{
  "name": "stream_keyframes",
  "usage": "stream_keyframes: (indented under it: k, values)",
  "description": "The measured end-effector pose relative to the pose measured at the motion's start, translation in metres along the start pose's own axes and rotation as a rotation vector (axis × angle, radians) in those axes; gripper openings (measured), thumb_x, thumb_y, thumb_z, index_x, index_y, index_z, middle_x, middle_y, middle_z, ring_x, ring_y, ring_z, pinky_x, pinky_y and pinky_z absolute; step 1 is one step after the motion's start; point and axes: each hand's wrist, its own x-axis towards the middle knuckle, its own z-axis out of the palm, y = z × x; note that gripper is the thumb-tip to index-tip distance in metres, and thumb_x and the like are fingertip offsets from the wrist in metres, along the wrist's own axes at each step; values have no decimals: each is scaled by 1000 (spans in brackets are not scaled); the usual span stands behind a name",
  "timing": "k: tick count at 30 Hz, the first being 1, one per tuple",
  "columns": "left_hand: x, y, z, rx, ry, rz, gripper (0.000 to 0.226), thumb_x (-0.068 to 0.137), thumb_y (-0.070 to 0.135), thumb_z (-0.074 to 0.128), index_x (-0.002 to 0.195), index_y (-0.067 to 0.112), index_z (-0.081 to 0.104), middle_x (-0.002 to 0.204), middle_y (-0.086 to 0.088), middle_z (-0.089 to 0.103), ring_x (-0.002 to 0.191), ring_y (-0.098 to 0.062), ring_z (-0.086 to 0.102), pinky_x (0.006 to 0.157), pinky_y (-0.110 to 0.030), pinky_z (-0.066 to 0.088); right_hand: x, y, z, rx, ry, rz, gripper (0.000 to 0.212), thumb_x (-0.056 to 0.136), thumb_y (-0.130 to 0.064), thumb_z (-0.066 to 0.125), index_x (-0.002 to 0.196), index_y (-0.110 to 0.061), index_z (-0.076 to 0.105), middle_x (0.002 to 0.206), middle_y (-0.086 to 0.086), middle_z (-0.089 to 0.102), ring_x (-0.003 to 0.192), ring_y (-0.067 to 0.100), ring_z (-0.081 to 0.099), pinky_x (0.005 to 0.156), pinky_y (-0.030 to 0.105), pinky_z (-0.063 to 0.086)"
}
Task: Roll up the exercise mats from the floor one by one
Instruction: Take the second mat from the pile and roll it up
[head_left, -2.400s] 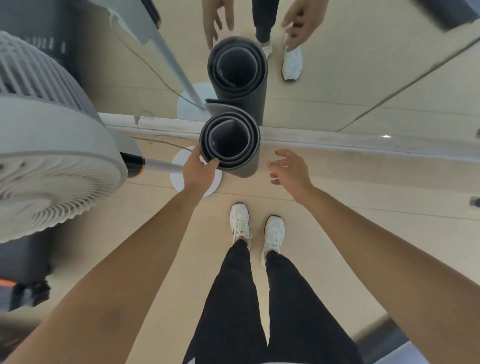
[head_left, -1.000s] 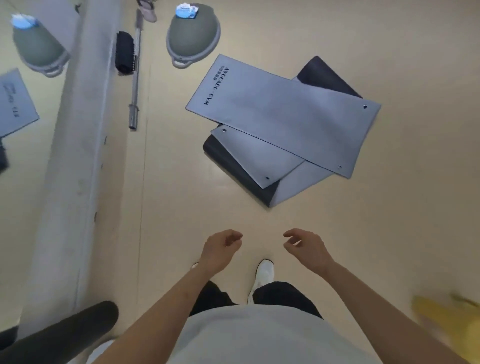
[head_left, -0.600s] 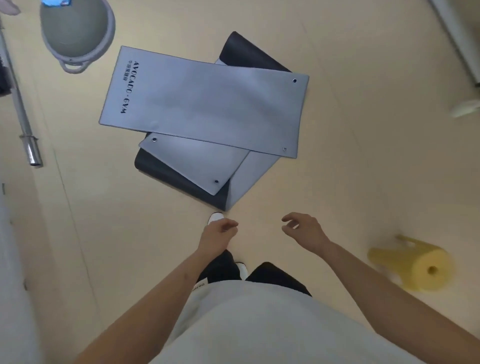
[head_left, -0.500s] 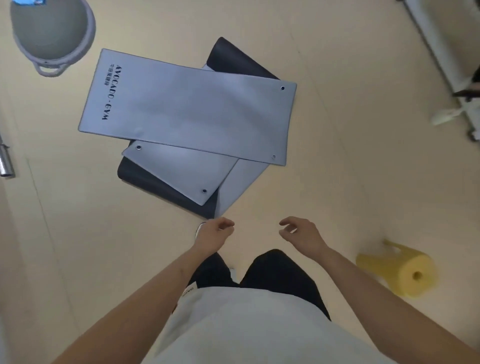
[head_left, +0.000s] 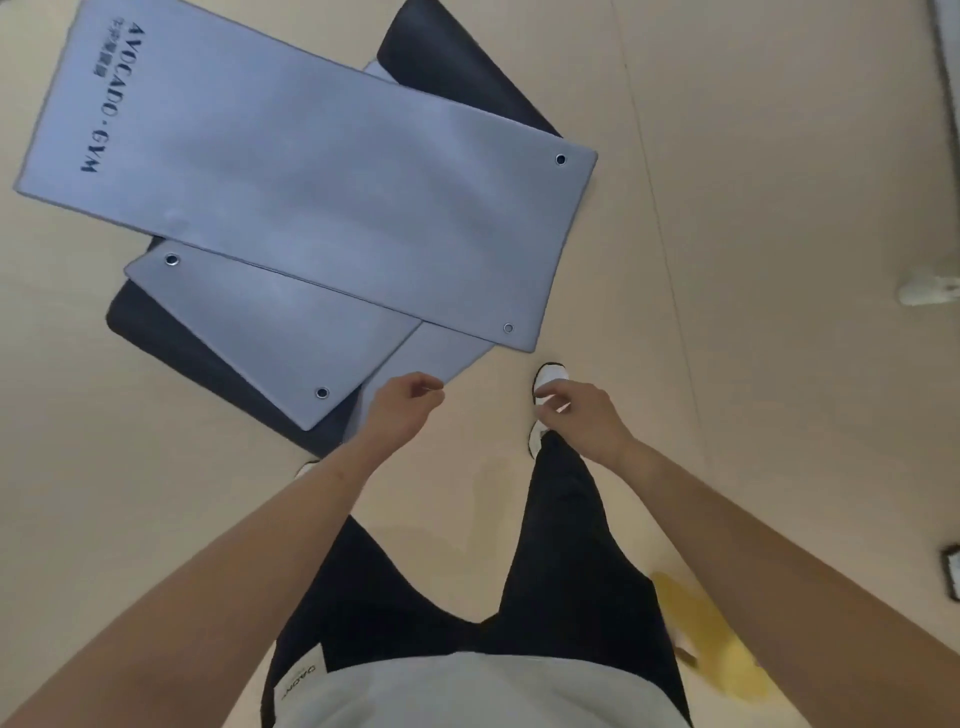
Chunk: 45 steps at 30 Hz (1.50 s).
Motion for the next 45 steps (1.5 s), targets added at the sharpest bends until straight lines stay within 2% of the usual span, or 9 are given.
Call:
stream_keyframes:
  k: [6,12,19,24,29,33,35,41,45]
  values:
    - [132,1,124,-280,188,-207,19,90,19,68,109,20,74,104,-5,76,85,-19,70,95,-45,58,183,100,-46,-68,-108,-22,24,93,-28,69,116,-20,71,98,-4,68,92,17,62,81,27,44]
    - [281,-50,241,-380,130,-270,25,89,22,70,114,19,72,108,-6,75,88,-18,69,93,-41,57,354,211,-17,-121,-133,-84,28,90,-31,74,116,-21,69,96,-4,71,84,15,62,82,29,47]
    - [450,-114,325,-591,222,-309,32,95,13,64,127,16,60,102,-1,66,76,-12,60,71,-25,51,499,318,48,-108,-143,-140,49,84,-26,81,129,-24,63,114,-3,64,90,20,67,89,30,52]
    - [513,-108,355,-983,305,-368,27,99,15,62,125,19,57,100,2,64,85,-15,59,75,-27,46,540,352,48,-115,-132,-191,59,81,-32,85,134,-29,59,120,-6,63,94,15,63,77,11,47]
    - [515,-101,357,-1248,276,-421,12,102,24,62,114,20,59,104,2,71,95,-17,67,97,-37,54,548,353,31,-173,-147,-258,69,80,-26,86,141,-29,54,131,-6,58,104,14,59,91,26,49]
    - [487,-83,340,-1399,213,-384,5,103,20,61,105,16,62,96,1,76,90,-16,72,73,-28,61,543,332,16,-339,-138,-429,79,76,-18,86,146,-26,50,146,-1,48,127,21,48,106,30,41]
    - [465,-72,327,-1482,182,-355,8,103,17,62,108,13,66,96,-1,78,92,-17,74,77,-29,61,534,318,8,-429,-98,-527,79,72,-17,87,144,-22,54,143,6,47,126,29,46,105,33,40]
    - [388,-53,279,-1706,175,-388,7,97,12,67,103,10,68,98,-4,74,80,-17,75,66,-25,61,521,269,-11,-410,220,-913,46,77,-20,79,121,-14,69,115,13,63,102,35,52,91,43,47]
    - [338,-55,246,-1730,184,-375,20,85,13,71,104,10,68,106,-4,74,91,-15,71,84,-22,59,522,240,-30,-485,281,-974,27,86,-12,70,112,-13,74,110,9,70,99,37,58,89,44,45]
